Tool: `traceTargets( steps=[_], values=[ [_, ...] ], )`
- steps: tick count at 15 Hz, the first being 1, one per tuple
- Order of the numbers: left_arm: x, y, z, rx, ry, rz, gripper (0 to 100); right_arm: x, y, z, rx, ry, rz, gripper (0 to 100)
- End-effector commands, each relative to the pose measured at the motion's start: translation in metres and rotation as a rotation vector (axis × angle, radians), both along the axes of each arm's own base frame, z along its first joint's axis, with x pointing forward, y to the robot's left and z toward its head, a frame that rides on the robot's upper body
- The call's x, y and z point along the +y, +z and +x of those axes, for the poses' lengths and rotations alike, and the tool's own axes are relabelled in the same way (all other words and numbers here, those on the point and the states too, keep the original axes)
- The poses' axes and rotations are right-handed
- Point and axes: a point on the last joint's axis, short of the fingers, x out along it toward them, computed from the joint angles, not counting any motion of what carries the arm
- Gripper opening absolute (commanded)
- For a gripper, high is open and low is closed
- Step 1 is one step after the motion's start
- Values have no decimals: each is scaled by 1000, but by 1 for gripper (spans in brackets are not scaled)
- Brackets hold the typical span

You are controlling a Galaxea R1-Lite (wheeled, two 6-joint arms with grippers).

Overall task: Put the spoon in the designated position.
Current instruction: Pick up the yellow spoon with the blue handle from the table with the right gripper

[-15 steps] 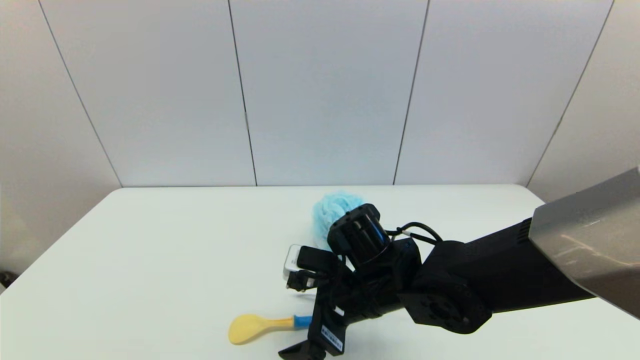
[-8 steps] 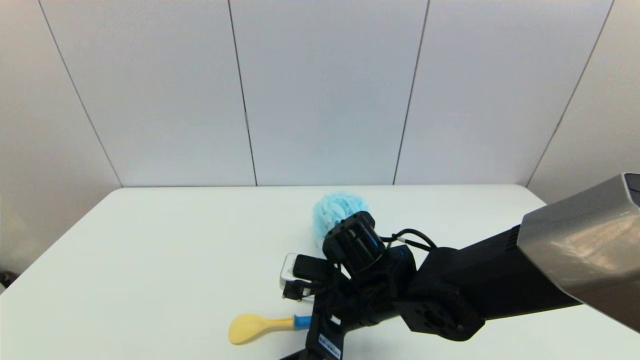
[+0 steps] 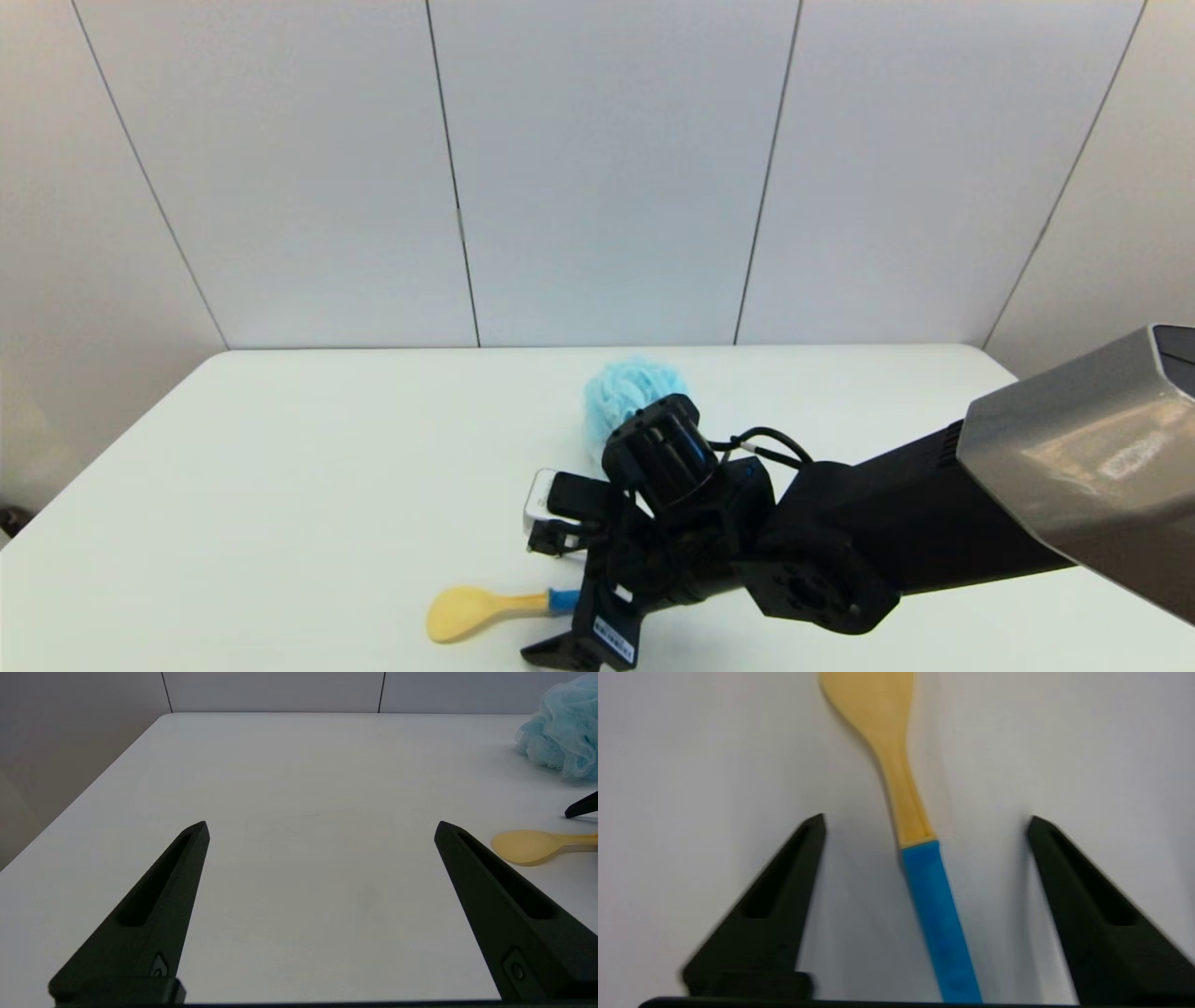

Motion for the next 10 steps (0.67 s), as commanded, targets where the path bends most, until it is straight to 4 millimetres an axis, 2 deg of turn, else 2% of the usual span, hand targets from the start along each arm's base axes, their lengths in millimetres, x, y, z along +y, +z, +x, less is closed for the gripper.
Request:
traceTargets(
  steps=[1, 10],
  values=[
    [0, 0, 0, 1, -1, 0, 100, 1, -1, 0, -13, 4, 5, 0],
    [0, 0, 0, 1, -1, 0, 100, -4, -4, -4, -24, 6, 11, 0]
  ],
)
